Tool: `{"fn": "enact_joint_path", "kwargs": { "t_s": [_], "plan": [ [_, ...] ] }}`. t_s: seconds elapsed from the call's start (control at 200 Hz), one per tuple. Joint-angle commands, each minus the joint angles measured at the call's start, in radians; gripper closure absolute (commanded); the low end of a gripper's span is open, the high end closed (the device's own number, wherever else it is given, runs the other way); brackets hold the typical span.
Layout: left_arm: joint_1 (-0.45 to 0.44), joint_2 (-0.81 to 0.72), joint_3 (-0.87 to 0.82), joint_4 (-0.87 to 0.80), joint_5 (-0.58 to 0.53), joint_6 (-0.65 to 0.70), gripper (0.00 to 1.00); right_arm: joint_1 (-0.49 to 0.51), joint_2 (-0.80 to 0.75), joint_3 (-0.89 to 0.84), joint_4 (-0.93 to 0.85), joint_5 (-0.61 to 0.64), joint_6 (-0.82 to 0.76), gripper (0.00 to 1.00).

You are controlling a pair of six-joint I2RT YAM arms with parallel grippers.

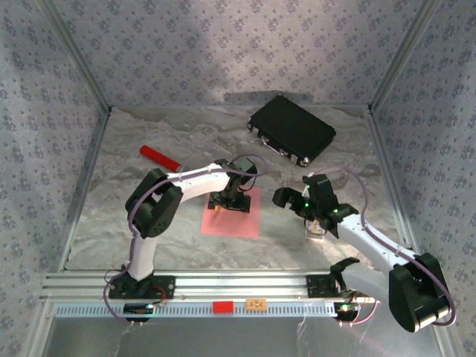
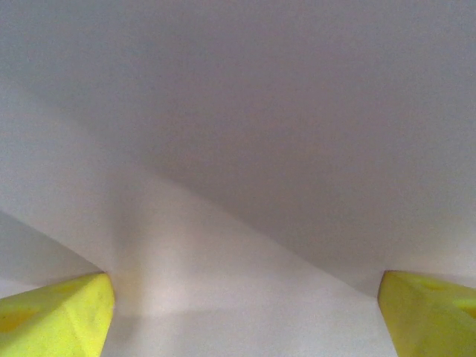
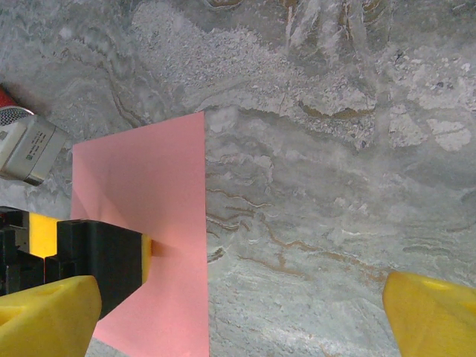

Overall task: Fold a paper plane with a square sheet of paper (pick it up from the middle)
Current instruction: First fold the square sheet of paper in half at the center of the table.

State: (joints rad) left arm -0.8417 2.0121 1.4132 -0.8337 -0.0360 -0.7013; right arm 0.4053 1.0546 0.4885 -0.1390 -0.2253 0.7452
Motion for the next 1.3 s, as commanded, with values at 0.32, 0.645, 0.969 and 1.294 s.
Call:
{"fn": "enact_joint_path", "kwargs": {
  "t_s": [0.32, 0.645, 0.969, 1.294],
  "plan": [
    [-0.020, 0.047, -0.016, 0.004, -0.018, -0.019, 0.11, 0.006, -0.002, -0.010, -0.004, 0.003, 0.022, 0.01],
    [-0.022, -0.014, -0.043, 0.050, -0.025, -0.016, 0.27, 0.009, -0.008, 0.020, -0.061, 0.064, 0.034, 0.01],
    [-0.022, -0.129, -0.100, 0.149, -0.025, -0.011, 0.57, 0.001, -0.025, 0.059, -0.103, 0.073, 0.029, 0.01],
    [0.036, -0.333, -0.284, 0.506, 0.235, -0.053, 0.61, -0.019, -0.046, 0.070, -0.131, 0.078, 0.065, 0.01]
  ]
}}
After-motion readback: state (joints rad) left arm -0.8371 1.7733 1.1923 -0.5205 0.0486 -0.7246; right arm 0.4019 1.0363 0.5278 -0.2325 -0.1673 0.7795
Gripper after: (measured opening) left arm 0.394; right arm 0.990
